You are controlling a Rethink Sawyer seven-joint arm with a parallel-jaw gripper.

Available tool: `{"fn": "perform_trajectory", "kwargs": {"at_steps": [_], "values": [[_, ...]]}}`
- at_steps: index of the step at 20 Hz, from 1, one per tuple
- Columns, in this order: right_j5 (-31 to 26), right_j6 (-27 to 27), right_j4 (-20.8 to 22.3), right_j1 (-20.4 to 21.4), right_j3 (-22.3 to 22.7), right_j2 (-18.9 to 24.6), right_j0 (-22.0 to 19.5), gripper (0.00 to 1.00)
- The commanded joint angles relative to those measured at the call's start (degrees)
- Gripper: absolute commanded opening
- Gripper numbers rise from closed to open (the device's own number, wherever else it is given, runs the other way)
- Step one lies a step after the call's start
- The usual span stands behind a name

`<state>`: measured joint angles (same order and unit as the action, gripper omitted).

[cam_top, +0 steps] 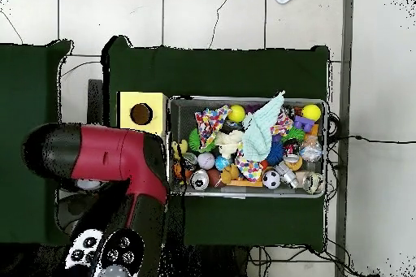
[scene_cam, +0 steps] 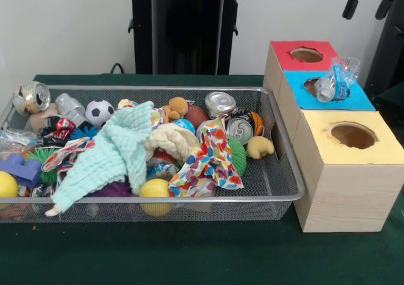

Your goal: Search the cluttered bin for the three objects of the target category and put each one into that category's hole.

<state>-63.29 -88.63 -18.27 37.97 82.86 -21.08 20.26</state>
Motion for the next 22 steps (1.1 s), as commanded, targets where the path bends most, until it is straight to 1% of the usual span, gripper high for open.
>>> {"fn": "perform_trajectory", "kwargs": {"at_steps": [1,5,6,9,10,13,15,18,22], "values": [[-0.81,-15.37,0.76,-5.08,-7.77,3.12,-2.63,1.00],[-0.33,-14.98,1.18,-6.72,-10.73,2.89,-2.89,1.00],[0.60,-15.74,0.96,-7.18,-11.22,2.54,-2.73,0.00],[2.37,-17.51,0.69,-7.92,-11.89,1.88,-2.27,0.00],[2.23,-17.56,0.59,-8.69,-13.02,2.00,-2.53,0.00],[1.04,-17.29,0.77,-9.73,-14.38,2.24,-2.68,0.00],[2.14,-18.19,0.30,-9.91,-13.67,2.25,-2.48,0.00],[1.96,-19.98,0.14,-11.17,-14.98,1.78,-2.47,0.00],[1.54,-19.60,0.22,-11.74,-15.28,2.10,-2.66,0.00]]}}
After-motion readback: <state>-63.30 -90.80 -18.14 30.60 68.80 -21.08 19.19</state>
